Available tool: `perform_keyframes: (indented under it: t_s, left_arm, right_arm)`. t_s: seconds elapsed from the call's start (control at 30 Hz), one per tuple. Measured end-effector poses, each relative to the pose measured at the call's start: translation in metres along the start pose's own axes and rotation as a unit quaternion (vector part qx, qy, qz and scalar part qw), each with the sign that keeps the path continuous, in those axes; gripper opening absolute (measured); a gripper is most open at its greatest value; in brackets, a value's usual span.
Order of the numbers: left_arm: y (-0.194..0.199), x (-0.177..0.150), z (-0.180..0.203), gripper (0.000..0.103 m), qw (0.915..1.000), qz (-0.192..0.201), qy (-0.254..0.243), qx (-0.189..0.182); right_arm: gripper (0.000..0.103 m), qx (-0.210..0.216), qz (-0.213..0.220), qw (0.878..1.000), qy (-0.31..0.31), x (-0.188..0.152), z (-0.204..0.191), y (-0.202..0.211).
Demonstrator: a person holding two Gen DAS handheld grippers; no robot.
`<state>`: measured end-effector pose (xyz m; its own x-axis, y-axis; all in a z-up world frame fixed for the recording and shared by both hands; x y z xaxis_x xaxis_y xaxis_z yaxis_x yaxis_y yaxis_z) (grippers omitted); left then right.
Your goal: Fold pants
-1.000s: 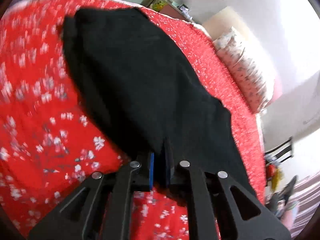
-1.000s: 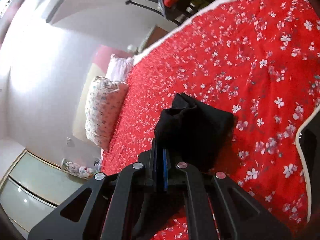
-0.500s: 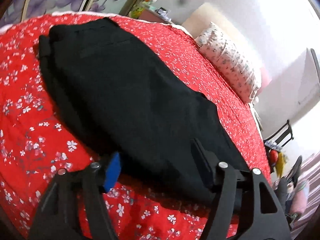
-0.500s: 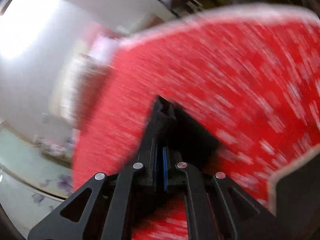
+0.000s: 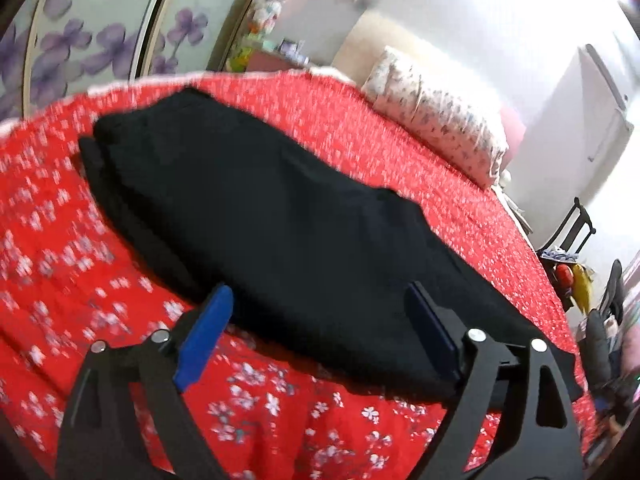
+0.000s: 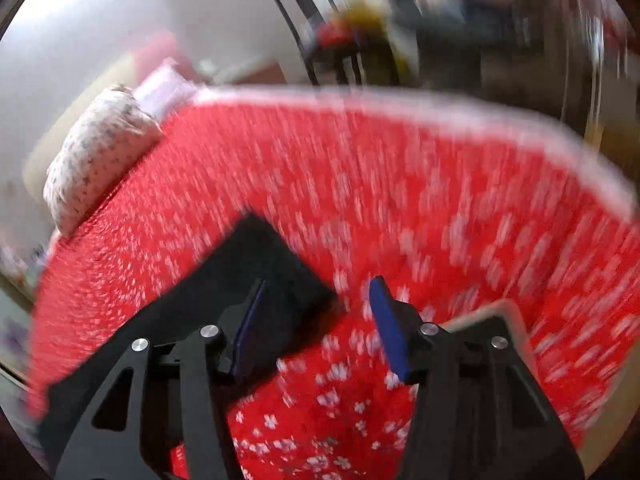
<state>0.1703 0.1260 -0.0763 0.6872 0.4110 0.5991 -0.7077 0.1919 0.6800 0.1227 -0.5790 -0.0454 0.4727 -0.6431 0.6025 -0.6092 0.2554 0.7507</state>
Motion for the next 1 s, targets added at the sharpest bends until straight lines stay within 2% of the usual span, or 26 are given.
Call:
perform_keyframes:
  t_s: [0.03, 0.07, 0.1, 0.13, 0.17, 0.2, 0.23, 0.33, 0.43, 0.5, 0.6, 0.67, 0.87, 1.0]
  left_arm:
    - [0.005, 0.003, 0.001, 0.095, 0.9999, 0.015, -0.008, 0.001]
    - [0.010, 0.007, 0.003, 0.098, 0.9992, 0.033, -0.021, 0.006]
    - [0.016, 0.010, 0.003, 0.101, 0.9982, 0.049, -0.031, 0.015]
    - [0.019, 0.013, 0.003, 0.101, 0.9969, 0.062, -0.041, 0.024]
    - [0.021, 0.014, 0.004, 0.101, 0.9955, 0.073, -0.050, 0.033]
    - [0.020, 0.012, 0.004, 0.101, 0.9950, 0.075, -0.054, 0.036]
    - [0.018, 0.011, 0.004, 0.101, 0.9950, 0.075, -0.056, 0.036]
    - [0.013, 0.010, 0.000, 0.101, 0.9953, 0.069, -0.051, 0.045]
    - [0.003, 0.010, -0.010, 0.101, 0.9962, 0.048, -0.032, 0.065]
    - [-0.004, 0.009, -0.011, 0.101, 0.9974, 0.032, -0.029, 0.058]
    - [-0.004, 0.007, -0.011, 0.101, 0.9969, 0.032, -0.037, 0.061]
    - [-0.004, 0.006, -0.010, 0.101, 0.9967, 0.033, -0.040, 0.062]
    - [-0.012, 0.004, -0.017, 0.101, 0.9980, 0.012, -0.025, 0.056]
    - [-0.014, 0.003, -0.017, 0.101, 0.9981, 0.006, -0.026, 0.055]
  right_arm:
    - [0.054, 0.012, 0.027, 0.998, 0.046, 0.004, -0.025, 0.012]
    - [0.054, 0.034, 0.035, 0.995, 0.084, 0.006, -0.050, 0.018]
    - [0.054, 0.091, 0.028, 0.984, 0.151, -0.001, -0.099, 0.024]
    - [0.054, 0.134, 0.009, 0.973, 0.190, -0.009, -0.134, 0.025]
    - [0.054, 0.200, -0.028, 0.950, 0.239, -0.027, -0.184, 0.027]
    - [0.054, 0.246, -0.056, 0.929, 0.271, -0.041, -0.221, 0.028]
    - [0.054, 0.291, -0.086, 0.903, 0.304, -0.059, -0.260, 0.030]
    - [0.054, 0.384, -0.162, 0.826, 0.379, -0.111, -0.361, 0.031]
    - [0.054, 0.400, -0.213, 0.770, 0.449, -0.161, -0.433, 0.017]
    - [0.054, 0.377, -0.228, 0.744, 0.503, -0.190, -0.468, -0.001]
    - [0.054, 0.353, -0.241, 0.713, 0.556, -0.221, -0.501, -0.023]
    - [0.054, 0.338, -0.246, 0.702, 0.576, -0.238, -0.504, -0.028]
    - [0.051, 0.282, -0.261, 0.682, 0.622, -0.262, -0.504, -0.061]
    - [0.042, 0.279, -0.257, 0.689, 0.618, -0.259, -0.504, -0.070]
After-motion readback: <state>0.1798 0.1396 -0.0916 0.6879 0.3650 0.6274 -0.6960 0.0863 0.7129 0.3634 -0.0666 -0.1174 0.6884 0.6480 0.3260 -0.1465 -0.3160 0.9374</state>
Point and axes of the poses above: each gripper's, at about its wrist camera, not at the fingertips, and y roughly against the way its jaws point, z to its right, x to its top, the point moved 10 cm from there along -y, roughly the way its jaws point, and after that the axes turned 11 degrees about -z, right-handed, at the moved point
